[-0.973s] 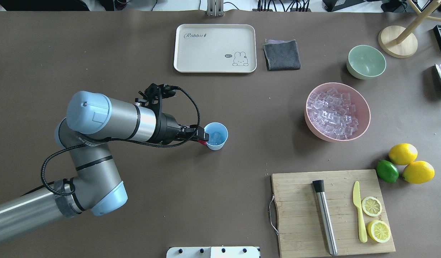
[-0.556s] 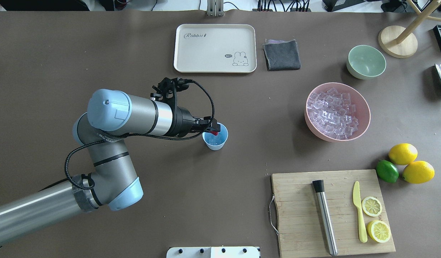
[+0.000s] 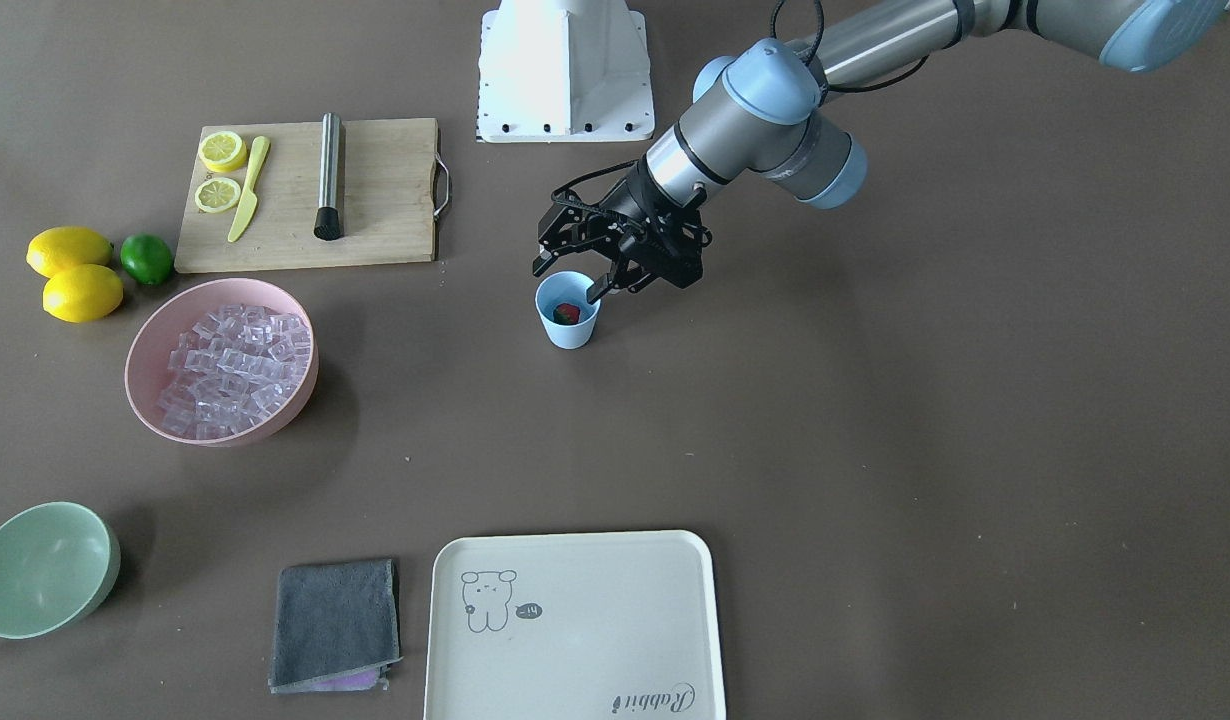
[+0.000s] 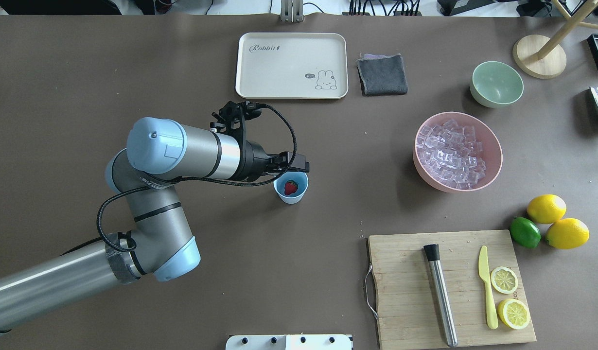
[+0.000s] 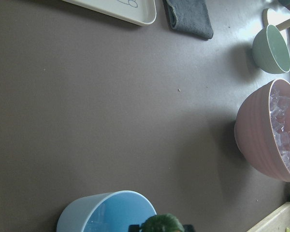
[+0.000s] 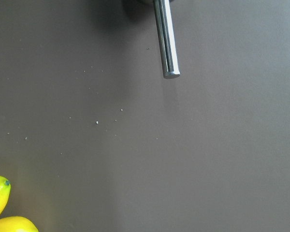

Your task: Put ice and strawberries in cup

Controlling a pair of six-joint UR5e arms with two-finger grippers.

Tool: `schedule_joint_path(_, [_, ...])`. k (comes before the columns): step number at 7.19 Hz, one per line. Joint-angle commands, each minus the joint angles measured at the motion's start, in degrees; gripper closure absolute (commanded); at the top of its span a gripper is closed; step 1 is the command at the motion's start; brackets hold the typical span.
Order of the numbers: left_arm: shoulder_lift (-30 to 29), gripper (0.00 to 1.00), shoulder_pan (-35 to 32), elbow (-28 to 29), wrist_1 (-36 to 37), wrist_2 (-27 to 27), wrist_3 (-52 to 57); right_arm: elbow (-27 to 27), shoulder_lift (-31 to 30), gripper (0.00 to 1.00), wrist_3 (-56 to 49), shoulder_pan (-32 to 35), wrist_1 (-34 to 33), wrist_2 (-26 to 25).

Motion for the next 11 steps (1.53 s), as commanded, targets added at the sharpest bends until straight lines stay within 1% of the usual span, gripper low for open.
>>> schedule_joint_path(1, [-0.05, 0.02, -0.09, -0.05, 0.00, -0.08, -0.03, 0.09, 0.00, 0.00, 0.03, 0.00, 0.00, 0.01])
schedule_joint_path(2, [0.82, 0.02, -0.35, -0.05, 0.26, -0.34, -0.03, 0.00, 0.00, 0.00, 0.03, 0.00, 0.00, 0.01])
schedule_joint_path(3, [3.43, 0.02, -2.18, -0.48, 2.53, -1.74, 0.40, 0.00, 0.00, 0.00, -0.06, 0.00, 0.00, 0.01])
schedule_joint_path(4, [5.20, 0.02, -6.81, -1.36, 5.68, -8.45, 2.41, -0.09, 0.00, 0.00, -0.06, 0.00, 0.00, 0.01])
schedule_joint_path(5, [8.09, 0.02, -11.47, -4.06, 9.28, -12.35, 7.65, -0.09, 0.00, 0.00, 0.03, 0.00, 0.00, 0.01])
schedule_joint_path(6, [13.17, 0.02, -14.65, -7.75, 13.49, -14.82, 14.75, -0.09, 0.00, 0.00, -0.06, 0.00, -0.09, 0.01])
schedule_joint_path(7, [16.70, 0.02, -20.51, -10.74, 19.71, -19.63, 24.57, -0.17, 0.00, 0.00, -0.06, 0.00, -0.09, -0.08])
schedule_joint_path(8, [20.39, 0.02, -25.79, -13.29, 25.34, -22.29, 34.41, -0.26, 0.00, 0.00, -0.06, 0.00, 0.00, -0.08])
schedule_joint_path(9, [24.34, 0.02, -30.37, -14.28, 29.92, -22.41, 45.56, -0.26, 0.00, 0.00, -0.14, 0.00, 0.00, -0.08])
schedule_joint_path(10, [26.38, 0.02, -35.38, -14.20, 35.63, -23.80, 56.55, -0.26, 0.00, 0.00, -0.15, 0.00, -0.09, -0.08])
schedule_joint_path(11, [27.36, 0.02, -41.86, -13.85, 42.30, -26.42, 68.75, -0.26, 0.00, 0.00, -0.06, 0.00, 0.00, -0.08])
